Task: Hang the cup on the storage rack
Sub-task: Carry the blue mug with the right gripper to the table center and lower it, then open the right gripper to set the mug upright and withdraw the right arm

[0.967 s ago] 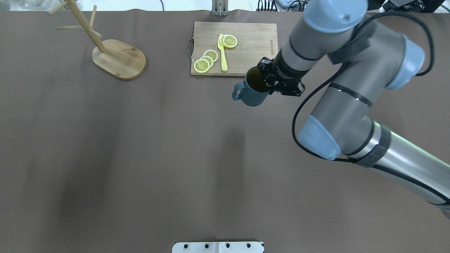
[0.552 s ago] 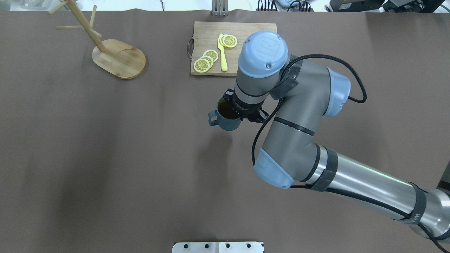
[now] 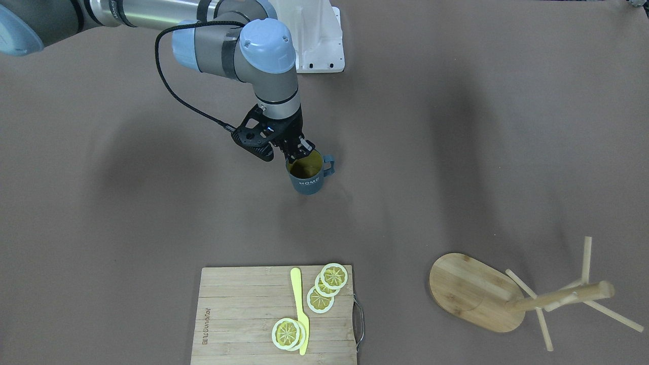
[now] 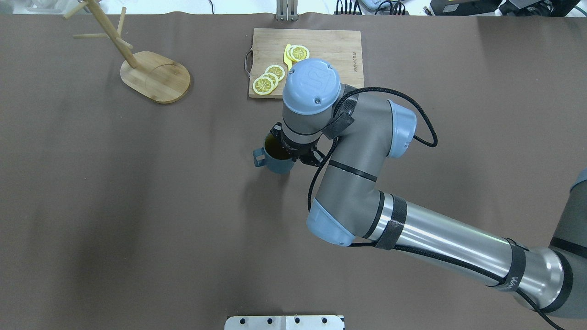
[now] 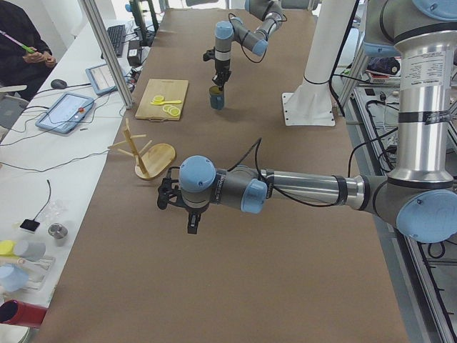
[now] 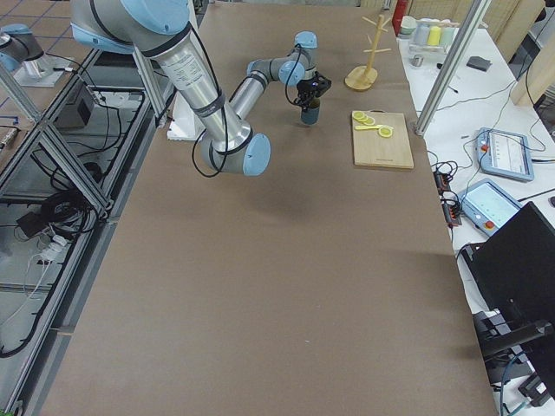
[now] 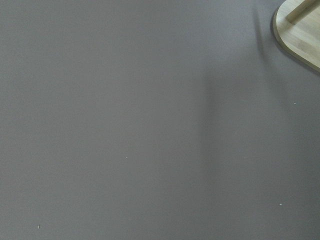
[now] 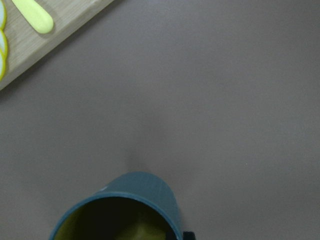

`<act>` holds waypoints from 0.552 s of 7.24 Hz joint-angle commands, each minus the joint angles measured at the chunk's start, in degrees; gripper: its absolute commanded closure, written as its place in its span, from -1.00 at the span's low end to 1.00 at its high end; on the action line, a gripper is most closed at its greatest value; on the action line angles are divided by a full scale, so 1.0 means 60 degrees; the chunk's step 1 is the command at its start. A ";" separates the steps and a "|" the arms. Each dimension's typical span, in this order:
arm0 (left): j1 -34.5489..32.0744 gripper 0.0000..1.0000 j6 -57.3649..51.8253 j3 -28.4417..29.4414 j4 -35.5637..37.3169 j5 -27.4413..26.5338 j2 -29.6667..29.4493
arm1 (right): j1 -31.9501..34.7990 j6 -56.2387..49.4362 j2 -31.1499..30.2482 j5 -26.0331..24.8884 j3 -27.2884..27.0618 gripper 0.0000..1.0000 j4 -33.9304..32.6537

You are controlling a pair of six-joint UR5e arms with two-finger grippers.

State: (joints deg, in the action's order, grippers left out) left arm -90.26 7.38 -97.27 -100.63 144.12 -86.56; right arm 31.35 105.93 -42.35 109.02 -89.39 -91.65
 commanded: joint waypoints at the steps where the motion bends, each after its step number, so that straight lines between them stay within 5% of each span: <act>1: 0.0000 -0.96 0.0000 0.0054 0.0013 0.0004 -0.0045 | -0.0229 0.0070 -0.0031 -0.0020 0.0030 1.00 0.0055; 4: -0.0015 -0.96 0.0014 0.0069 0.0013 -0.0011 -0.0118 | -0.0348 0.0348 0.0055 -0.0137 -0.0013 -0.17 0.0055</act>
State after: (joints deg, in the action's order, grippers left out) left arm -90.28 7.44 -96.87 -100.55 144.06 -87.06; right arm 29.48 107.51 -42.34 108.41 -89.23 -91.32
